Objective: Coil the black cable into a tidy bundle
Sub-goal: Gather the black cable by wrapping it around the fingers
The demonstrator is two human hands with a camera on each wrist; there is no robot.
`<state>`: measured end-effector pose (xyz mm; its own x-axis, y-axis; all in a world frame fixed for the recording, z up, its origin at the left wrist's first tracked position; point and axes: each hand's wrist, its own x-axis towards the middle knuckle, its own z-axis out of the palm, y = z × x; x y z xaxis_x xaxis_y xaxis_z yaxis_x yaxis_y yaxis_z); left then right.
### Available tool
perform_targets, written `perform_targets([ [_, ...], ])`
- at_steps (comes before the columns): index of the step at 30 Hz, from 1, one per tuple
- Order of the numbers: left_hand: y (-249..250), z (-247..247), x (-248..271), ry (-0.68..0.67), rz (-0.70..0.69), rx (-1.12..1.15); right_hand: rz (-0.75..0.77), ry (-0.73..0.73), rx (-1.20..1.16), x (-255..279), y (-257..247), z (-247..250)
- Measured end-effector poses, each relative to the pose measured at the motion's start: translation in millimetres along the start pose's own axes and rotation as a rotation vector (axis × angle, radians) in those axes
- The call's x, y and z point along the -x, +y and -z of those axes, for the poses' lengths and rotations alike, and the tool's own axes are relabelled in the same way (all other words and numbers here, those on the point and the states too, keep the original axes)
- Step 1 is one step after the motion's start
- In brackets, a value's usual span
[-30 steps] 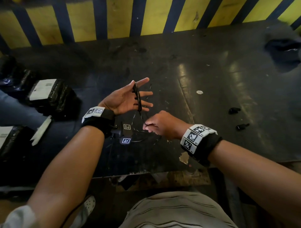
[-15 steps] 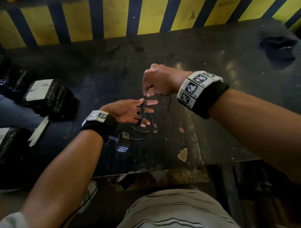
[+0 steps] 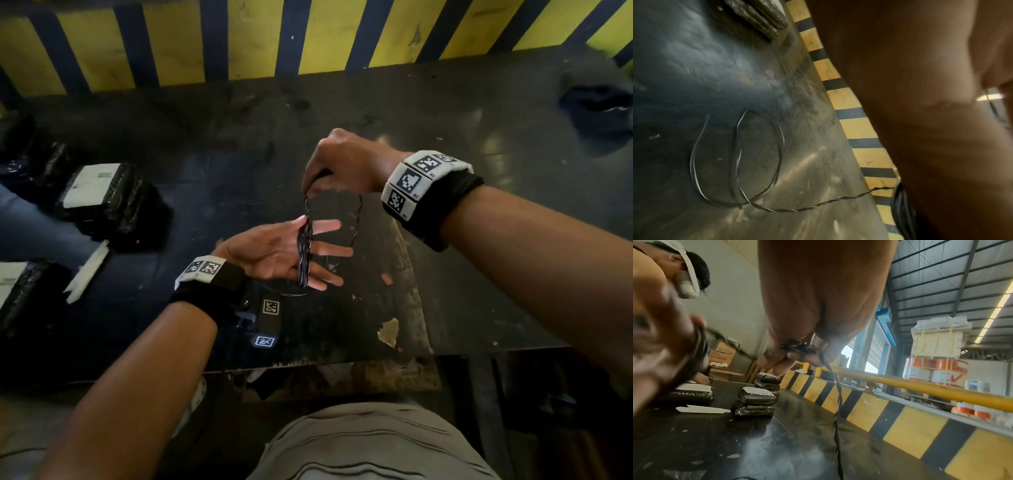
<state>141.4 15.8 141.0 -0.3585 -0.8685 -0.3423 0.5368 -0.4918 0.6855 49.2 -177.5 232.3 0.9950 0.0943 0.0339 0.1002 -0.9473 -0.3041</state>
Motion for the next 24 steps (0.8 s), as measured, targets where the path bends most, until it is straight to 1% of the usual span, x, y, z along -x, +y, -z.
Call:
perform_targets([
  [3,2,-10,7,-0.121,-0.111,0.102,0.010,0.052,-0.044,9,15,-16],
  [5,6,-16,9,-0.181,-0.194,0.145,-0.054,0.068,-0.108,14,20,-31],
  [6,8,-19,8,-0.188,-0.223,0.136,-0.096,0.065,-0.152,18,20,-40],
  [8,13,-25,7,-0.197,-0.275,0.109,-0.132,0.044,-0.239,24,14,-57],
  [10,18,-26,8,-0.189,-0.331,0.120,-0.130,0.062,-0.323,29,7,-75],
  [13,24,-26,12,-0.152,-0.404,0.115,-0.176,0.092,-0.513,32,0,-101],
  [14,26,-26,13,-0.135,-0.421,0.105,-0.190,0.100,-0.493,33,-4,-108],
  [16,29,-26,12,-0.124,-0.462,0.100,-0.164,0.110,-0.424,37,-10,-117],
  [19,31,-25,8,-0.144,-0.516,0.124,-0.145,0.154,-0.602,40,-22,-119],
  [20,31,-24,6,-0.152,-0.529,0.133,-0.171,0.134,-0.621,39,-24,-121],
  [22,30,-18,5,-0.162,-0.553,0.152,-0.252,0.056,-0.576,39,-29,-123],
  [24,28,-11,3,-0.142,-0.579,0.163,-0.303,0.001,-0.584,41,-32,-127],
])
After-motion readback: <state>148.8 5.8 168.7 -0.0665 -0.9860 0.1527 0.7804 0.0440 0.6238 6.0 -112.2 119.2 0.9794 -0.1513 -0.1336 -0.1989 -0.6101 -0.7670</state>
